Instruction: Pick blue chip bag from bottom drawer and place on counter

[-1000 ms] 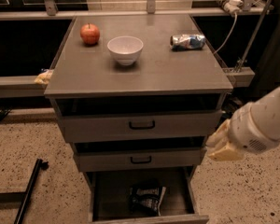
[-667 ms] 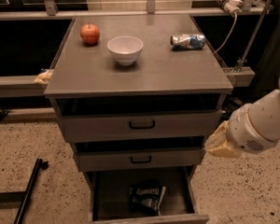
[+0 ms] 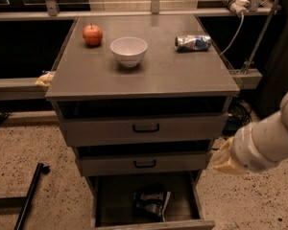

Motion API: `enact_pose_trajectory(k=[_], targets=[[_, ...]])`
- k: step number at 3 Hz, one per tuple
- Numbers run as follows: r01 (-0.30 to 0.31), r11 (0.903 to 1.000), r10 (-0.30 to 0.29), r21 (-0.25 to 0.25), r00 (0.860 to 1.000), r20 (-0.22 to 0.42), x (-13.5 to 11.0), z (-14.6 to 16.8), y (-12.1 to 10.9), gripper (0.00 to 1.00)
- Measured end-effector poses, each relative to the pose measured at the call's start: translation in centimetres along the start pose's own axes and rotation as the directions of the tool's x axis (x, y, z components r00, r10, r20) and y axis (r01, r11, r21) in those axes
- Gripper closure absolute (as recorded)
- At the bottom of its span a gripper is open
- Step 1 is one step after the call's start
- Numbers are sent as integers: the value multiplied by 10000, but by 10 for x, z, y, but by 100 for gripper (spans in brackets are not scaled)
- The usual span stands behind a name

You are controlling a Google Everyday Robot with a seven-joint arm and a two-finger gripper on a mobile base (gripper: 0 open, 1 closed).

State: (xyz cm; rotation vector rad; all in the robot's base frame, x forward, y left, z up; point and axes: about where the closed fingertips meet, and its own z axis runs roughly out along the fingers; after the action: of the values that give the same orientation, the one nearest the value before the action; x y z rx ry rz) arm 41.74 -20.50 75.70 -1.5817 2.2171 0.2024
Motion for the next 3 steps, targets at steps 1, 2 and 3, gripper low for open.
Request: enact_pose_trajectory(k=[1, 2, 3], targets=[[-257, 9978, 260, -617, 9997, 43, 52, 92, 29, 100], [-387, 9956, 444, -850, 9968, 662, 67, 180, 26, 100], [-534, 9928, 680, -1076, 9882, 1370, 74, 248, 22, 100]])
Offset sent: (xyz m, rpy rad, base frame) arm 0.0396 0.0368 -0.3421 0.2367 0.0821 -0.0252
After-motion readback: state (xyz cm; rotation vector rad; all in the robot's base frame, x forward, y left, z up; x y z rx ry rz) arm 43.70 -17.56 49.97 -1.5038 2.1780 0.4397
